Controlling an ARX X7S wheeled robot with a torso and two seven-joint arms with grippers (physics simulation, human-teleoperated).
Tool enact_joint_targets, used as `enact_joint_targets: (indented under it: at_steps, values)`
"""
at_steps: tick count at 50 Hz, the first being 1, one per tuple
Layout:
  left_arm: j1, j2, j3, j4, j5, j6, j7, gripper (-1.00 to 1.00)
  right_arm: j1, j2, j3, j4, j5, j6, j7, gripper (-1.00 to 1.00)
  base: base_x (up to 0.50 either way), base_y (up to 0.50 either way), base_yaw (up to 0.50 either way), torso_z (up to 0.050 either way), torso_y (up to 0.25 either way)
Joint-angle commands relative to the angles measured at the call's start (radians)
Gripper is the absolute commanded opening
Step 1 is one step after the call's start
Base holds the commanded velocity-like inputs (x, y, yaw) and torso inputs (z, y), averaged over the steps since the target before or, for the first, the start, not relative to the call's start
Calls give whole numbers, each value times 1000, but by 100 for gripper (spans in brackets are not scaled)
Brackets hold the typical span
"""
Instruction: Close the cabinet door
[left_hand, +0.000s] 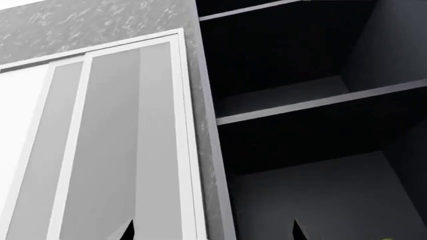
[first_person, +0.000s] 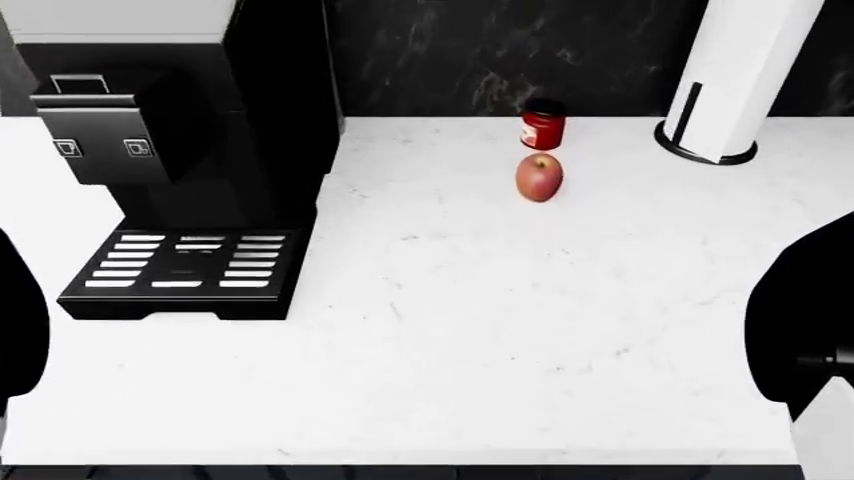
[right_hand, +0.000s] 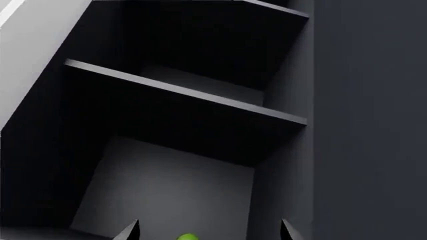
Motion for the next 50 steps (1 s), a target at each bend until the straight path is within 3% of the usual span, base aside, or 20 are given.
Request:
enact_joint_targets:
  at_steps: [1,10,28,50]
  values:
    - [-11,-2,0,-2,-4,-4,-1,100,2,1,-1,-3,7,3,2,100,500,0,0,0,0]
    - [-14,-2,2,-2,-6,-2,-3,100,4,9,-6,-5,3,0,10,100,489,0,0,0,1]
    - [-26,-10,2,10,-15,-18,-6,100,21,26,33,-37,-10,18,42,100,0,0,0,0,1]
    - [-37,-13,-2,40,-33,-57,-16,100,-61,12,190,-383,25,241,55,100,0,0,0,0,0]
